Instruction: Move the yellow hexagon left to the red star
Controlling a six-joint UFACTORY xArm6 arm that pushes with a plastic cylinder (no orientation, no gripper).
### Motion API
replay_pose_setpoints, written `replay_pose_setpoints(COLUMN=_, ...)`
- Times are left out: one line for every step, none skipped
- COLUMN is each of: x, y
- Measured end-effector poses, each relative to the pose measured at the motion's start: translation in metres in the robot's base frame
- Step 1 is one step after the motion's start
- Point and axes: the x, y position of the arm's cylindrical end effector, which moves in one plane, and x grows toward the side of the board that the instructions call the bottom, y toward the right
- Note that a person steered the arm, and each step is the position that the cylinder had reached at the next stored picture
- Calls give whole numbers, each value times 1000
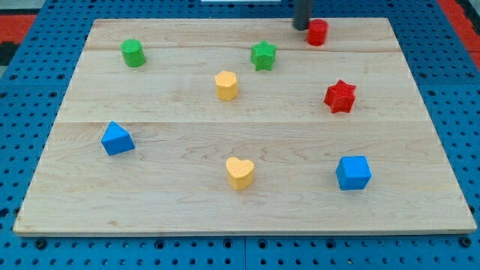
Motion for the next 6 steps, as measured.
replay_pose_setpoints(x=-1, y=29)
replay_pose_setpoints(x=-6, y=-53)
replay_pose_setpoints(x=9, y=-143)
replay_pose_setpoints(x=59, y=-196)
replay_pose_setpoints(x=113, y=-193)
replay_pose_setpoints(x=116, y=-164)
